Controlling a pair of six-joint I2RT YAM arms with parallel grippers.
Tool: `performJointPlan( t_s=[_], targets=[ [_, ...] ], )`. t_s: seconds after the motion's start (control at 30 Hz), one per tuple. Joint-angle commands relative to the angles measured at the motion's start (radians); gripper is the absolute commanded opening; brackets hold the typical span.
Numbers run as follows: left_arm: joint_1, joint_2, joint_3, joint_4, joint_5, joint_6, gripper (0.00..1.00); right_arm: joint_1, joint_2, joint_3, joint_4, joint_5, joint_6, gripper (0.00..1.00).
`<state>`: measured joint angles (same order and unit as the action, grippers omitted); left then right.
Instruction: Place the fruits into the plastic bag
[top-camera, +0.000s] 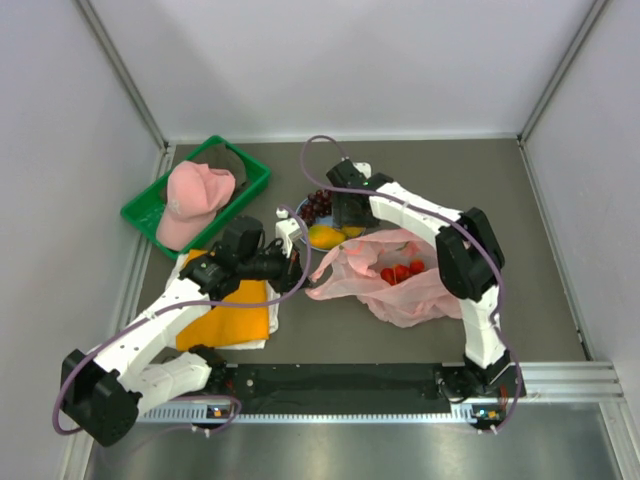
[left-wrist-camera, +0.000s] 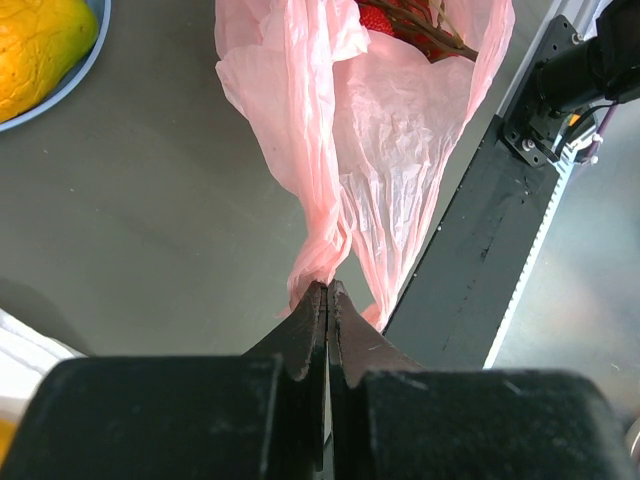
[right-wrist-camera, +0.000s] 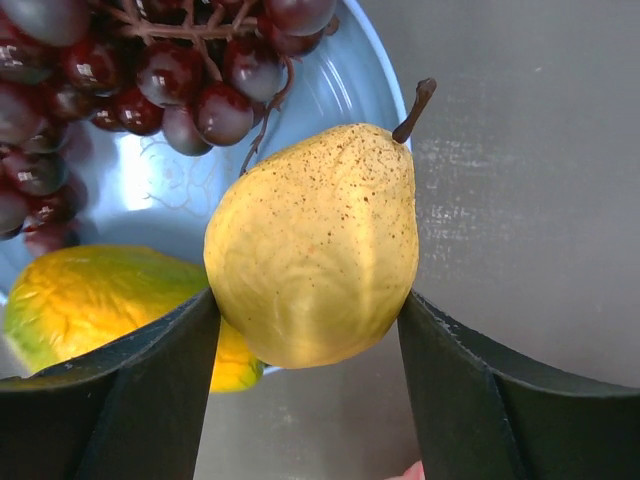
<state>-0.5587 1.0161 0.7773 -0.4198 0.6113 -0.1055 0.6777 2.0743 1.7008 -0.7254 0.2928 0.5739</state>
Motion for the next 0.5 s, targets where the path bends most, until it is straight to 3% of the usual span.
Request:
performJointPlan(
  t_s=[0.0,0.47],
  targets=[
    [0.000,-0.011,-0.006,0.029,0.001,0.006,0.00,-0.007,-0.127,-0.018,0.006,0.032,0.015,0.61],
    [-0.001,-0.004,-0.006,0.029,0.001,0.007,0.00,-0.009,-0.278,-0.102,0.095,0.031,0.021,0.59]
  ],
)
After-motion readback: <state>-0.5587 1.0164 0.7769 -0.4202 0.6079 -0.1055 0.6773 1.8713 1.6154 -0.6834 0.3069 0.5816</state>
